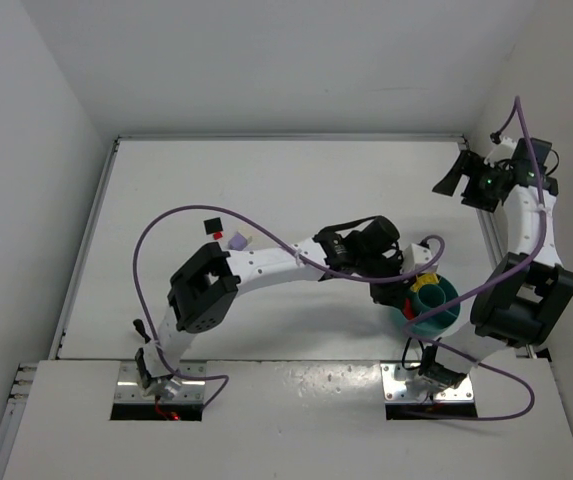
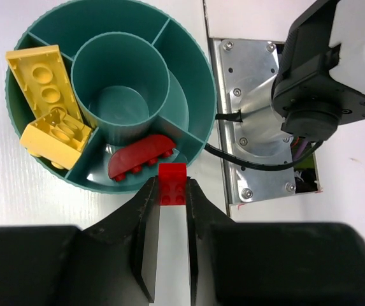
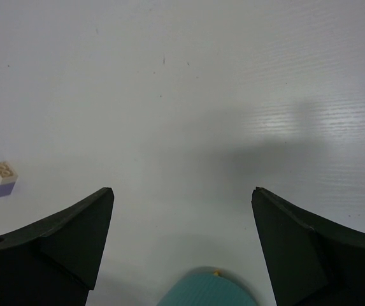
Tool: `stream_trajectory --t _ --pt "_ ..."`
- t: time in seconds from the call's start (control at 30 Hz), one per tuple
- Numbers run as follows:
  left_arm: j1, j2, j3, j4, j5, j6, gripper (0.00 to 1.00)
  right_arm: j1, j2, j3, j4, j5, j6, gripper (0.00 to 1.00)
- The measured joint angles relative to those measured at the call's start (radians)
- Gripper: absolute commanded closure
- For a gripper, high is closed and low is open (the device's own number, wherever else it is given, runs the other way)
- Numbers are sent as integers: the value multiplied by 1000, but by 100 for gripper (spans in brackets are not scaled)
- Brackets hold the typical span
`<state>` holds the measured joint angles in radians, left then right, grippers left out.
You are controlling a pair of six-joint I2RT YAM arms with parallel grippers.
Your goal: Sort the legos into containers by color
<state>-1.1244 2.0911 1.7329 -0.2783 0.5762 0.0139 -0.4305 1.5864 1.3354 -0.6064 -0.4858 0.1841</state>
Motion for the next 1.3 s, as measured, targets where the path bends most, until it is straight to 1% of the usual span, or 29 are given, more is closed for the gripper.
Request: stream_trajectory --t 0.07,0.23,0.3,0.4,0.5,0.53,0.63,0.8,0.83,0.87,1.1,1.3 --pt "0 10 8 -1 -2 0 92 -4 0 -3 0 -4 0 10" --pt "0 37 41 -3 -4 0 85 -6 -4 -11 1 -16 0 10" --pt "0 48 55 -3 -4 0 85 -9 -4 -13 1 -18 0 10" --pt "0 68 77 -1 -4 0 81 -13 -4 -13 1 -21 0 10" --pt "0 90 101 -4 -5 0 73 -13 -4 -13 1 -22 0 10" --pt "0 97 108 -5 -5 0 68 -13 -4 -13 1 -23 0 10" --pt "0 112 124 -11 -5 1 62 -13 -4 -13 1 -23 0 10" --pt "10 121 136 -29 -5 2 54 -19 -4 -13 1 -25 0 10" --pt "12 121 139 -30 -5 2 50 -20 -4 -13 1 -25 0 10" --pt "15 121 143 -32 -5 2 50 -21 -4 -13 1 -25 0 10" --pt "75 119 168 -51 -8 4 41 -26 -4 -13 1 -25 0 10" --pt "153 102 168 -88 -6 8 40 -26 3 -13 1 -32 0 10"
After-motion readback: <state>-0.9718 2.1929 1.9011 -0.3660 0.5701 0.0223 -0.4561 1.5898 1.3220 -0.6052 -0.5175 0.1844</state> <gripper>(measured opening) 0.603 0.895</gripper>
